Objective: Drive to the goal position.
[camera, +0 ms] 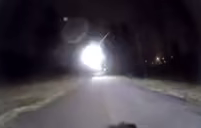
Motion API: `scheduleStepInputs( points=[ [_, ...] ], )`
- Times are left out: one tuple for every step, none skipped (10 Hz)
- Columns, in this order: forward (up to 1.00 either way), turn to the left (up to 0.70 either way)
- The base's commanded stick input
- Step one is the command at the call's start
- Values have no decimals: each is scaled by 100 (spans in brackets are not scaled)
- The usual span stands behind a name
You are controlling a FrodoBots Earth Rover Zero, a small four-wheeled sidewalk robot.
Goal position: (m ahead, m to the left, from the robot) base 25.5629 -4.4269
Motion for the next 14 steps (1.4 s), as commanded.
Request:
scheduleStepInputs(
  points=[
    [100,3],
    [100,3],
    [100,3],
    [100,3],
    [100,3],
    [100,3],
    [100,3],
    [100,3],
    [100,3],
    [100,3],
    [100,4],
    [100,4],
    [100,3],
    [100,3]
  ],
)
